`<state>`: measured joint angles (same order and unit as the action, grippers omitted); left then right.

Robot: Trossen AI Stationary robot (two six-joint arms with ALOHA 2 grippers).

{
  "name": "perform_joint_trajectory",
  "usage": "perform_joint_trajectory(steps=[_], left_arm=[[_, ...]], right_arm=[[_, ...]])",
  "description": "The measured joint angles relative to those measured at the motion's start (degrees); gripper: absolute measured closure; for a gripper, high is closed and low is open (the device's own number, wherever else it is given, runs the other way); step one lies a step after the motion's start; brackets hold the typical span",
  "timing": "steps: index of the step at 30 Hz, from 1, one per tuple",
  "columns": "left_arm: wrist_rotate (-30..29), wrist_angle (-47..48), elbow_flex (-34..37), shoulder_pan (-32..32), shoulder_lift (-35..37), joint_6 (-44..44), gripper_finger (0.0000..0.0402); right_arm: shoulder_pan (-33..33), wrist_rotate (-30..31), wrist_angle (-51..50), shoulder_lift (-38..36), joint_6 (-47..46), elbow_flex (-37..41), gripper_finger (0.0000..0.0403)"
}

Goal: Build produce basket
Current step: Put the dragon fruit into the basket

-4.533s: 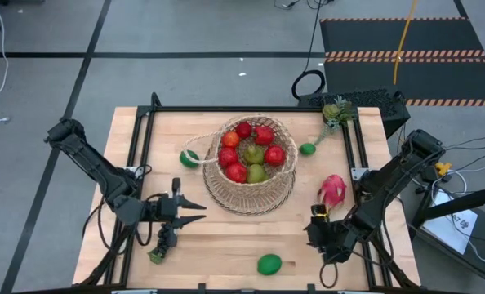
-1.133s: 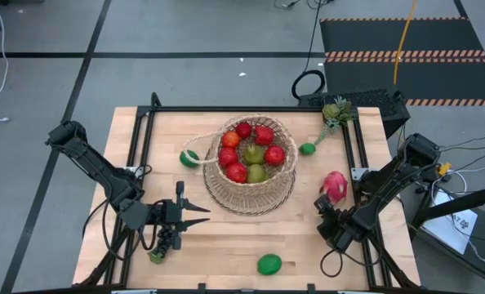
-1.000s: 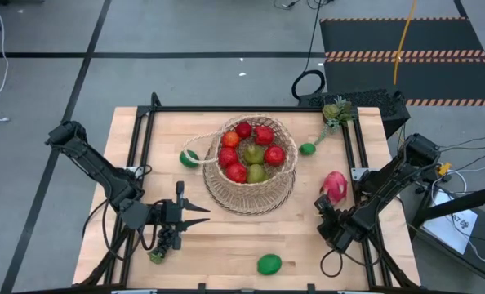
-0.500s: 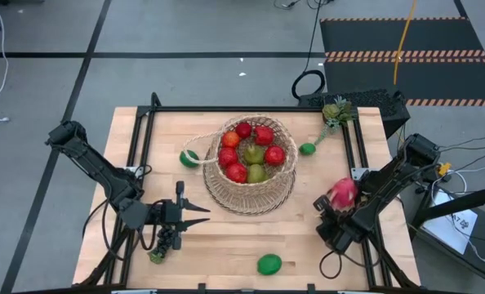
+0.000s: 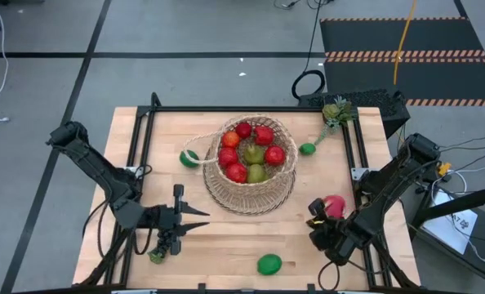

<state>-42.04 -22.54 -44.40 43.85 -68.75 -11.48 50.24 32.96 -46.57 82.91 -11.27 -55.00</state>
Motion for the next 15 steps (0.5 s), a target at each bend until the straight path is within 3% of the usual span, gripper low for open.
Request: perform_joint_trajectory(steps=[6, 11, 15], left_arm=[[-0.10, -7.53, -1.21, 0.97, -4.02, -9.75, 0.0304], [-1.15, -5.51, -8.33, 0.93, -9.59, -13.72, 0.0300], [-1.44, -0.86, -15.79, 0.93, -15.43, -15.30, 0.0268]], right_arm=[[0.02, 4.51, 2.21, -0.02, -0.02, -4.55, 0.0393], [0.09, 7.42, 4.58, -0.02, 0.00, -7.32, 0.0393], [0.09, 9.33, 7.69, -0.15, 0.02, -8.57, 0.0393]])
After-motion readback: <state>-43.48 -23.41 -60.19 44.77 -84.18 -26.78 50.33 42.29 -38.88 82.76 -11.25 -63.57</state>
